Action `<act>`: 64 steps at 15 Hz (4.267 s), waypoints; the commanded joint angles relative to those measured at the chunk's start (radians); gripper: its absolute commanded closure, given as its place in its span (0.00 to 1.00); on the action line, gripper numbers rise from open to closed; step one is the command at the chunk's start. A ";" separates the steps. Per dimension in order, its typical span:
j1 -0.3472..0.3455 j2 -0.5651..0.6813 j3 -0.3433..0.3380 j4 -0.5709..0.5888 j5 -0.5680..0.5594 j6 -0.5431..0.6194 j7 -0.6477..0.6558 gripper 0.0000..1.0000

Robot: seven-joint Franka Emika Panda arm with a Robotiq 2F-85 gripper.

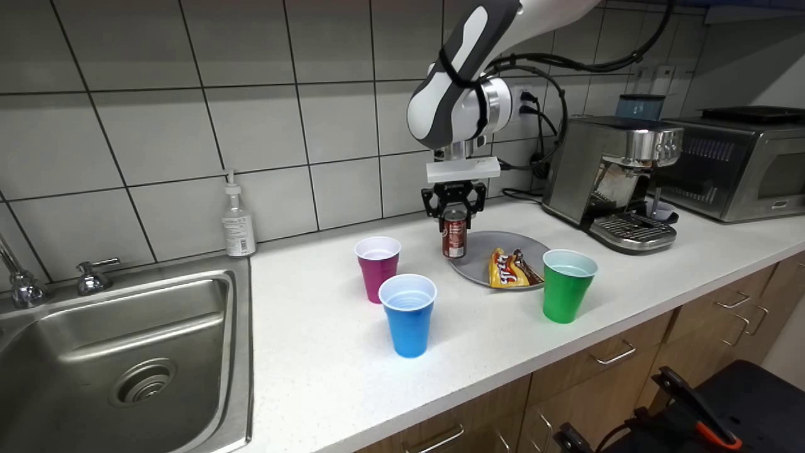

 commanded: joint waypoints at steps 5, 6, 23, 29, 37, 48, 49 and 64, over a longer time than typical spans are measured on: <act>0.020 -0.015 0.030 0.006 0.016 -0.011 -0.031 0.62; 0.022 -0.013 0.034 0.009 0.017 -0.011 -0.034 0.62; 0.039 0.095 0.060 0.138 0.044 -0.043 -0.042 0.62; 0.040 0.124 0.059 0.166 0.045 -0.051 -0.044 0.62; 0.023 0.092 0.068 0.141 0.074 -0.025 -0.073 0.00; -0.038 -0.014 0.072 0.034 0.138 -0.002 -0.190 0.00; -0.045 -0.024 0.071 0.020 0.141 -0.001 -0.200 0.00; -0.101 -0.083 0.021 -0.118 0.120 -0.013 -0.221 0.00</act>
